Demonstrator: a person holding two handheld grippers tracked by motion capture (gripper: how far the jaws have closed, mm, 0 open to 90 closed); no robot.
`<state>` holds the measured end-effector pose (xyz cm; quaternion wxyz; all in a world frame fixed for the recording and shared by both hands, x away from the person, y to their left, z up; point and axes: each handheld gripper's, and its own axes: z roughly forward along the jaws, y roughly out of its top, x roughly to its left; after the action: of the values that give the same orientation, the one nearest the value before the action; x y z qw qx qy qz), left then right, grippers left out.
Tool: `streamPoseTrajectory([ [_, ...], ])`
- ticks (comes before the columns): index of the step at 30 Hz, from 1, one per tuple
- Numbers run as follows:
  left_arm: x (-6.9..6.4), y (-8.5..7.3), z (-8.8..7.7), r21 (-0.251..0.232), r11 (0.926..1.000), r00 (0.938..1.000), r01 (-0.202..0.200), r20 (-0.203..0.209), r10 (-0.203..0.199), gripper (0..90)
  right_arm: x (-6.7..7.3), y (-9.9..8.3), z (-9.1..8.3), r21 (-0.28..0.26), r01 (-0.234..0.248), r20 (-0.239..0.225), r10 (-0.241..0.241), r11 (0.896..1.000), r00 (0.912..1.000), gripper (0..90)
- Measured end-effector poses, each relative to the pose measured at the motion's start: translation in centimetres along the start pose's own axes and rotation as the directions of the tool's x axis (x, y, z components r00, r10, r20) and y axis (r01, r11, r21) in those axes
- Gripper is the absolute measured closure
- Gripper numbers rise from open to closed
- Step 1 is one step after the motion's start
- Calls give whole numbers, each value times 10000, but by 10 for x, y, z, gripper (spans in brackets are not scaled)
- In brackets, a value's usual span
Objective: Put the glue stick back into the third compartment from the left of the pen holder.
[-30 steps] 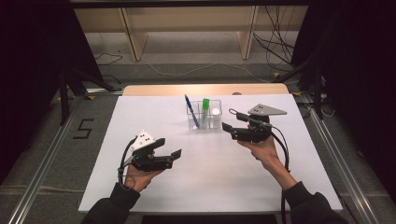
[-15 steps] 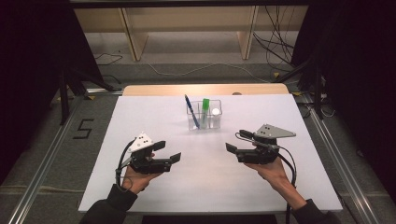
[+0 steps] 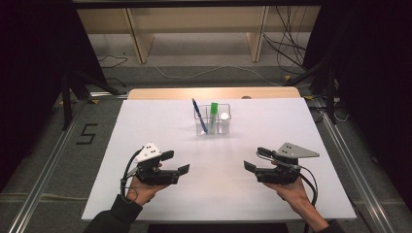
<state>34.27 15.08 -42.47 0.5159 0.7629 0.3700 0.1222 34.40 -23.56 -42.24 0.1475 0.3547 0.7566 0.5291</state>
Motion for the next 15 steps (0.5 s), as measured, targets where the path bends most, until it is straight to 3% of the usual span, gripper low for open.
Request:
streamPoseTrajectory([
  [15,-2,-4,0,-60,10000,10000,-30,87,30,197,2,-13,-7,23,-11,19,11,10000,10000,246],
])
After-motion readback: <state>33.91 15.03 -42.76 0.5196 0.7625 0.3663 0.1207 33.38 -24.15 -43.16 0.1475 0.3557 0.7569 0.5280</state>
